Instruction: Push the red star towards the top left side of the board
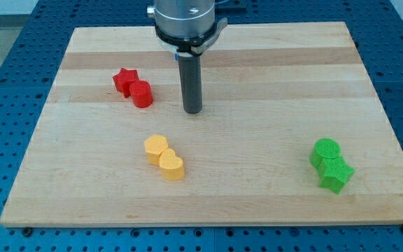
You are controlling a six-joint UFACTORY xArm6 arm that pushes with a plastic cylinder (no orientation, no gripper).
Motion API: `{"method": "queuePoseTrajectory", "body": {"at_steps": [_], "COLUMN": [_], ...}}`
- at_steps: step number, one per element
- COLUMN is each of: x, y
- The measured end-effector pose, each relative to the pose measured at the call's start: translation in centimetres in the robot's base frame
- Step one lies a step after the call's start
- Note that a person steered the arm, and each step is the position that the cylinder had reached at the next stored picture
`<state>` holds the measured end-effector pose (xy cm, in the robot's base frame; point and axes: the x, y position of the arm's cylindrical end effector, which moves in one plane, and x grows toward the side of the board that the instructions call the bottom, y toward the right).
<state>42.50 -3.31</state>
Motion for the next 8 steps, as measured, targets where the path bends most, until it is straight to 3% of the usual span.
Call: {"method": "queuePoseTrajectory", "body": {"at_steps": [2,3,4,6,7,8], "x": [4.7,3.4,0.2,-1.8,-5.6,-8.3], "y": [-10.0,-15.5,-15.7,-10.2,-10.0,-15.0]}}
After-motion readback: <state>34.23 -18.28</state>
